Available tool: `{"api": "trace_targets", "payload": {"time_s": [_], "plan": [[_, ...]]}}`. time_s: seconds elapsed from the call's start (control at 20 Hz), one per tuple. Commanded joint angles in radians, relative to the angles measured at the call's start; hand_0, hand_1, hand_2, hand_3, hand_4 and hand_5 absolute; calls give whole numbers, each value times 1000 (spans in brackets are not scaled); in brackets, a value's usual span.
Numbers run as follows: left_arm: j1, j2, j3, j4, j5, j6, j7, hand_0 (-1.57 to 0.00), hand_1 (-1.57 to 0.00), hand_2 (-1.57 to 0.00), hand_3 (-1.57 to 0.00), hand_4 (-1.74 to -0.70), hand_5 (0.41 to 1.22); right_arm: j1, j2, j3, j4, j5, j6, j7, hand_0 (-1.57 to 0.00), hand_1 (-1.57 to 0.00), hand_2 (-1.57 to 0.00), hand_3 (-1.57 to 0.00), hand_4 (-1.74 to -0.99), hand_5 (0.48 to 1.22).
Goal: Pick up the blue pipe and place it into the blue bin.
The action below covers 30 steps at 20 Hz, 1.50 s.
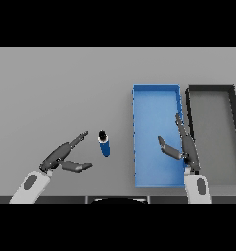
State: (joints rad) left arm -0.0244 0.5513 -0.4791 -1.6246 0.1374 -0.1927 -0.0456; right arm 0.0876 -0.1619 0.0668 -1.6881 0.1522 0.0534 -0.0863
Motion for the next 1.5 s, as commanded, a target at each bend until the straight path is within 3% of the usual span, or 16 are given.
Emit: {"api": "trace_targets", "payload": {"time_s": [0.0, 0.2, 0.4, 0.75, 0.9, 1.0, 1.05, 1.1, 1.2, 1.35, 1.45], "plan": [[-16, -18, -8, 13, -3, -2, 1, 1, 1, 1, 1, -1144, 452, 2, 3, 5, 8, 6, 0, -6, 1, 1, 1, 1, -1205, 618], [-51, -106, -46, 70, -49, 20, -32, 1, 1, 1, 1, -1154, 459, -13, 1, -7, 15, 3, -7, 2, 1, 1, 1, 1, -1214, 624], [-121, -211, -58, 167, -68, 49, -18, 1, 1, 1, 1, -1145, 460, 5, -10, -13, -5, -3, -1, 8, 1, 1, 1, 1, -1205, 625], [-174, -284, -87, 273, -135, 79, -32, 1, 1, 1, 1, -1062, 420, 19, -5, -10, -12, -3, -2, -24, 1, 1, 1, 1, -1214, 645], [-174, -317, -90, 295, -121, 71, -70, 1, 1, 1, 1, -1107, 463, 27, -7, -6, -13, 12, -7, -24, 1, 1, 1, 1, -1207, 650], [-188, -355, -70, 319, -82, 66, -74, 1, -41, -151, -121, -1186, 550, 32, -10, -11, -10, 7, -4, -31, 1, 1, 1, 1, -1213, 655], [-184, -370, -65, 325, -68, 66, -80, -10, -156, -308, -276, -1243, 613, 22, -11, -16, 1, -4, 1, -24, 1, 1, 1, 1, -1217, 655], [-176, -375, -56, 327, -48, 56, -95, -125, -319, -485, -535, -1281, 735, 23, -8, -17, -2, -4, -3, -23, 1, 1, 1, 1, -1220, 656], [-174, -391, -54, 324, -40, 66, -91, -602, -752, -865, -908, -1439, 910, 15, -7, -11, -7, 4, -7, -30, 1, 1, 1, 1, -1219, 657], [-164, -397, -69, 317, -50, 56, -112, -1075, -1151, -1210, -1194, -1580, 1062, 15, -10, -20, 0, -15, 4, -26, 1, 1, 1, 1, -1233, 660], [-163, -399, -83, 302, -73, 83, -117, -1253, -1302, -1340, -1330, -1530, 1119, 2, -1, -15, 11, -8, -1, -7, 1, 1, 1, 1, -1224, 651]]}}
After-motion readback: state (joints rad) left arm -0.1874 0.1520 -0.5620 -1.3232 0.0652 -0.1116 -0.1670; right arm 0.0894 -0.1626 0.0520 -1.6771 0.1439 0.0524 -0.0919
